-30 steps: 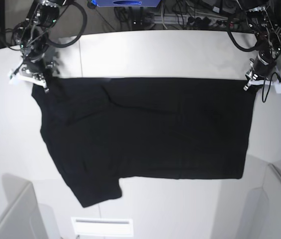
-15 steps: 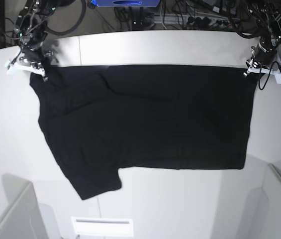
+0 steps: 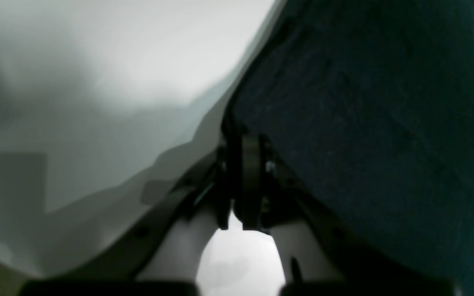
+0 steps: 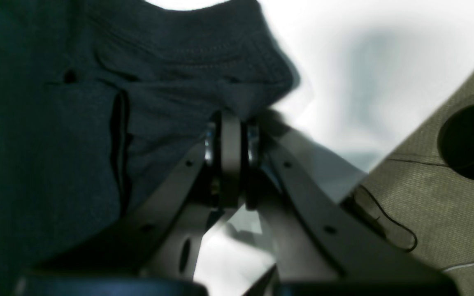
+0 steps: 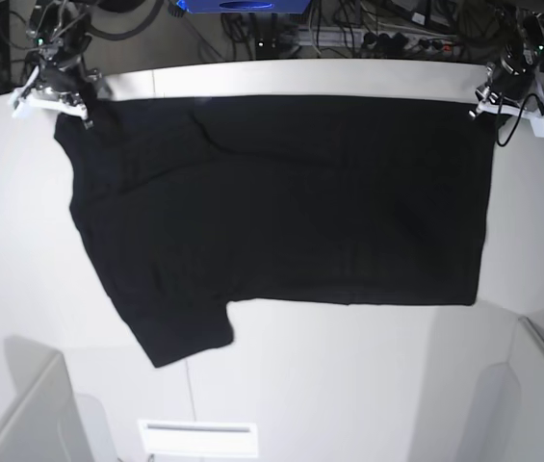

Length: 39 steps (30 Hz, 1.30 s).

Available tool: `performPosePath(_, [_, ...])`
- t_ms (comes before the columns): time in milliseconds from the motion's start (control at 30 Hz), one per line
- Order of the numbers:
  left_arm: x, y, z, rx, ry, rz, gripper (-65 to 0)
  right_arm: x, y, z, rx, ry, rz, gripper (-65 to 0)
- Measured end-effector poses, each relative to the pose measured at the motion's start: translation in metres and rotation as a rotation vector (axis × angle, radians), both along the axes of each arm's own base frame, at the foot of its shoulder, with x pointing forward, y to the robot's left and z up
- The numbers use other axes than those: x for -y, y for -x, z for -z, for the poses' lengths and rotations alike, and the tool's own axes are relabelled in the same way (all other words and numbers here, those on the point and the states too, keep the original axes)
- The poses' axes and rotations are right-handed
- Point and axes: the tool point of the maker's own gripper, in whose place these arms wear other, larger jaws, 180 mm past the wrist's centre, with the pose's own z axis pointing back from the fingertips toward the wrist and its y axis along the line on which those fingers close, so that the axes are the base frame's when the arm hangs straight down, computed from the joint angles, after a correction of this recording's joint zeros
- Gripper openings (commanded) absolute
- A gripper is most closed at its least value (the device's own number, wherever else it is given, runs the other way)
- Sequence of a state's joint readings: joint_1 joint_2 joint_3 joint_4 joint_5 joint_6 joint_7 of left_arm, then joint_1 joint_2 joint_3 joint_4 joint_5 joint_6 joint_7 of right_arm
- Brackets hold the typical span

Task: Fold the T-shirt properly
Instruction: 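Drag the folded shirt toward the robot with both grippers, then release the shirt and move both grippers toward the hem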

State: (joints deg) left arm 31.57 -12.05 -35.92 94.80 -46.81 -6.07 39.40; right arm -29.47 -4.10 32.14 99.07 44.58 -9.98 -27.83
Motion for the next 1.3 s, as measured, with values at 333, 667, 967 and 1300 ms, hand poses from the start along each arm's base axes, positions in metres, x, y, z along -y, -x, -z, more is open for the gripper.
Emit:
performPosePath(333, [0.005,0.016,-0.008,-0.022,-0.023,0.033,-65.0,0.002,0.019,0.002,-0.027,0.017,-0.001,-65.0])
performPosePath(667, [0.005,0.033,-0.005,-0.061,-0.025,0.037,-65.0,-0.001,0.03,-0.007,-0.052,0.024,-0.022,-65.0])
performPosePath(967, [0.005,0.035,-0.004,-0.066,-0.025,0.037,-65.0,-0.01,0.025,-0.004,-0.072,-0.019,-0.048,-65.0])
performPosePath(1300, [-0.027,0.043,-0.018,-0.047,-0.083,-0.047,-21.6,-0.009,0.026,-0.005,-0.07,-0.014,-0.049,-41.0])
